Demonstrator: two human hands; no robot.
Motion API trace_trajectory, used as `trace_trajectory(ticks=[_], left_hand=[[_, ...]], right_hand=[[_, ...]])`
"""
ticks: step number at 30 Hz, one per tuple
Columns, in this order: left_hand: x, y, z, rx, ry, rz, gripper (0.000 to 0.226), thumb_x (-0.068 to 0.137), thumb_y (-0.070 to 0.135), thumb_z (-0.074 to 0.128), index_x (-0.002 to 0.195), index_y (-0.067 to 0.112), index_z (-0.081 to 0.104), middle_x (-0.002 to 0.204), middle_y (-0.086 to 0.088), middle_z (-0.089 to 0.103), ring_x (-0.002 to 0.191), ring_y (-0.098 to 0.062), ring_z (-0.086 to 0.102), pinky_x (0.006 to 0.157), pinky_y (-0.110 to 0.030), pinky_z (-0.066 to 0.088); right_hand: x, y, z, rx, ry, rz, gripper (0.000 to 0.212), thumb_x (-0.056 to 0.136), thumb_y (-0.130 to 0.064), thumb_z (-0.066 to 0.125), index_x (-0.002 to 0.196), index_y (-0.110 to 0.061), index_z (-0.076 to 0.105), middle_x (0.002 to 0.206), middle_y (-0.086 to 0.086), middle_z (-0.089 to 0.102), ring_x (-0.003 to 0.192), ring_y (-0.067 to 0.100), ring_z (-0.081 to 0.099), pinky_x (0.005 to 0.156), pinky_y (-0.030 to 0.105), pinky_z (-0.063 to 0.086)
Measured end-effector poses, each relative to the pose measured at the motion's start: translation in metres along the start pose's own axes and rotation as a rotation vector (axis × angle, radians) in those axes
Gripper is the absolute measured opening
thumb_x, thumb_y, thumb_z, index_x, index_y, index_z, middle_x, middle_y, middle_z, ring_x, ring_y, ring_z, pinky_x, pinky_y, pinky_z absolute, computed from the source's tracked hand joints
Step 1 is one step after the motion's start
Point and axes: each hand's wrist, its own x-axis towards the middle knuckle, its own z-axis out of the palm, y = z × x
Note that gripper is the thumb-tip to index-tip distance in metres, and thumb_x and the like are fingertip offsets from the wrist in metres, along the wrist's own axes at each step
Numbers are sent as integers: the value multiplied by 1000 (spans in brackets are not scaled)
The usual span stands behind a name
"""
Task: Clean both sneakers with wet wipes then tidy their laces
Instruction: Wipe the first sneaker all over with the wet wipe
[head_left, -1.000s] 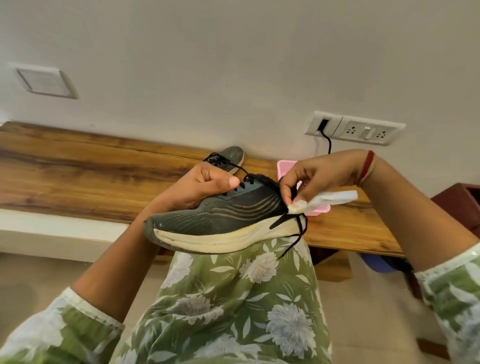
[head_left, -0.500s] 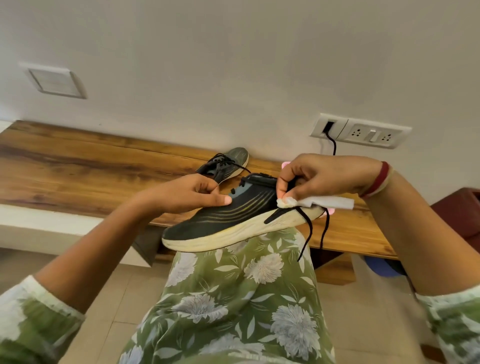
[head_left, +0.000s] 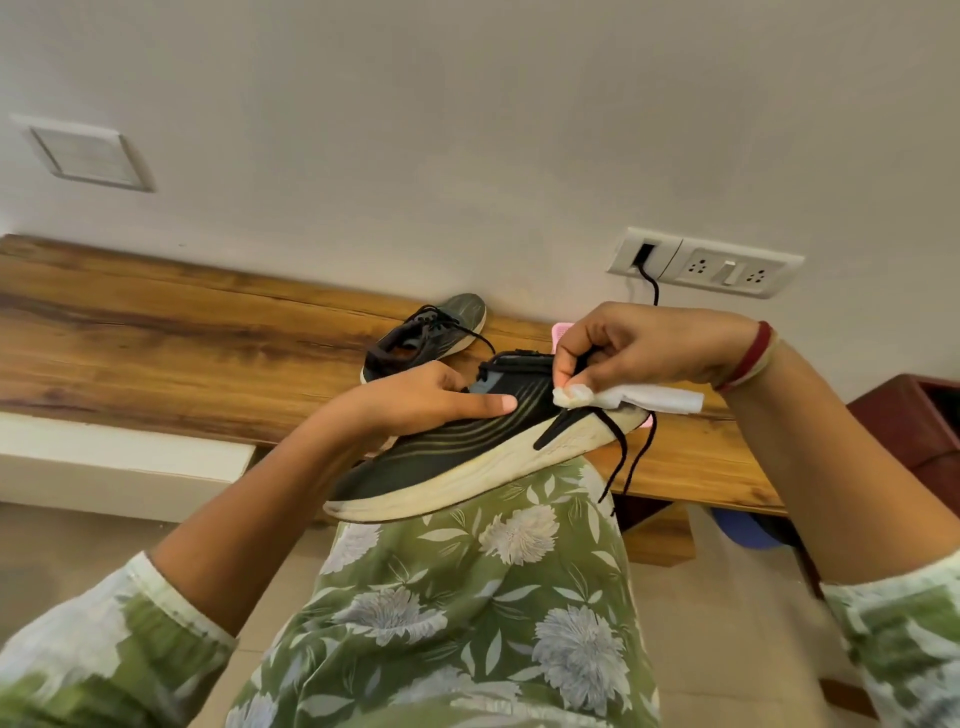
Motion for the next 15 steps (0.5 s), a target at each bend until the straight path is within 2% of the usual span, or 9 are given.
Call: trace_trajectory(ticks=[2,4,5,7,8,10,12,13,15], left_hand=[[-1,-1,-1,-25,8,20,49,69,62,69,63,16,54,56,1,46,49,-12,40,53,-26,27],[-2,-2,-3,-11,70,82,43,77,53,67,78,11,65,65,-2,60,57,-13,54,56,-26,39],[-2,-3,-3,34,123,121,44,79,52,66,87,9,67,72,-4,65,63,-15,60,61,-30,44],[0,-8,-4,101,224,159,46,82,54,62,91,9,67,76,-6,67,67,-17,63,65,-35,45],[0,-10,-4,80,256,155,41,83,53,61,88,13,67,73,-6,68,64,-17,63,63,-34,45],[-1,-14,-5,-26,280,134,37,86,50,59,85,14,68,76,-11,71,63,-21,65,64,-34,48],[-1,-19,-3,-125,309,129,42,87,49,58,80,9,67,71,-13,69,59,-18,61,62,-30,45],[-1,-20,-2,-148,333,121,45,88,49,57,75,7,66,63,-9,65,53,-14,57,57,-26,43],[3,-22,1,-163,378,74,46,91,48,54,71,8,64,54,0,59,45,-9,51,51,-21,38]], right_hand=[[0,2,2,55,23,-3,16,79,-24,67,90,-13,70,90,13,68,80,31,62,76,47,52],[2,3,5,102,50,20,12,81,-20,67,90,-11,69,85,9,67,75,21,62,69,36,53],[3,2,8,110,67,31,8,83,-15,66,89,-11,69,84,6,66,73,14,62,66,28,53],[6,-2,13,106,160,32,8,85,-6,63,85,-12,67,91,1,65,77,3,62,69,20,50],[8,-1,16,131,258,14,11,85,-3,63,83,-14,67,99,0,64,86,0,60,76,19,48],[11,0,24,303,582,0,11,84,-6,65,82,-16,67,107,-2,63,97,7,59,83,24,47],[13,0,38,437,967,-25,11,84,-11,67,81,-22,67,88,-13,67,78,5,59,71,23,48],[16,-2,48,411,1098,-64,13,84,-11,67,81,-24,67,80,-16,66,70,0,57,66,19,46],[24,-8,74,207,1188,-139,12,85,-9,64,84,-22,66,83,-11,64,75,-2,56,68,15,45]])
